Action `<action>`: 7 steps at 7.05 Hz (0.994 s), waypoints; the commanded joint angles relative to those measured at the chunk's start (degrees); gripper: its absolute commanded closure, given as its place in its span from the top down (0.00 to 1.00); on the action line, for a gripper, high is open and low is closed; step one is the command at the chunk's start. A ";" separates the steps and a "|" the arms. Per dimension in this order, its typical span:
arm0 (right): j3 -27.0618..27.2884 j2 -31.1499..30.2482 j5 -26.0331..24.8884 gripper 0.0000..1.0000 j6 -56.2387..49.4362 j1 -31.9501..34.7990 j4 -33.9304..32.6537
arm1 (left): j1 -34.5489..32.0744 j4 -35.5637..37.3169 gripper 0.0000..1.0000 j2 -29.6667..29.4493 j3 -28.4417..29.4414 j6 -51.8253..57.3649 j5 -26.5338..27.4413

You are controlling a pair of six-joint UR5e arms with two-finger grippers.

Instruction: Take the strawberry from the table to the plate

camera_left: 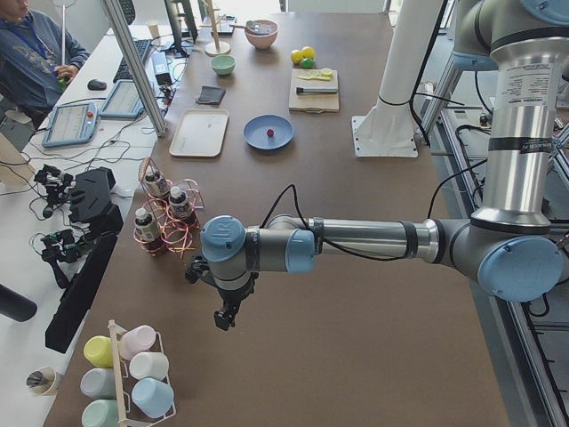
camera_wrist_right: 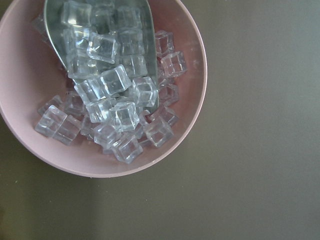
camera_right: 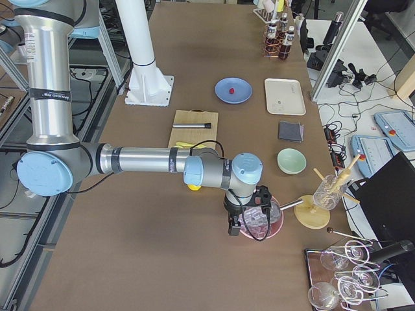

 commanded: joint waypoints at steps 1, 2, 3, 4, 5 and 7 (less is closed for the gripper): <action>0.21 -0.07 0.93 1.00 0.03 0.10 0.00 | -0.03 0.19 0.98 0.00 0.17 -0.16 0.03; 0.12 -0.07 1.02 1.00 0.03 0.10 0.00 | 0.06 0.20 0.98 0.00 0.17 -0.24 0.03; 0.12 -0.07 1.02 1.00 0.03 0.19 0.00 | 0.06 0.20 0.98 0.00 0.25 -0.25 0.12; 0.38 -0.07 1.02 1.00 0.03 0.10 0.00 | -0.02 0.20 0.98 0.00 0.25 -0.25 0.03; 0.47 -0.15 1.11 1.00 0.03 0.19 0.00 | 0.06 0.20 0.98 0.00 0.25 -0.25 0.03; 0.65 -0.15 1.20 1.00 -0.06 0.10 0.00 | 0.06 0.20 0.98 0.00 0.25 -0.25 0.12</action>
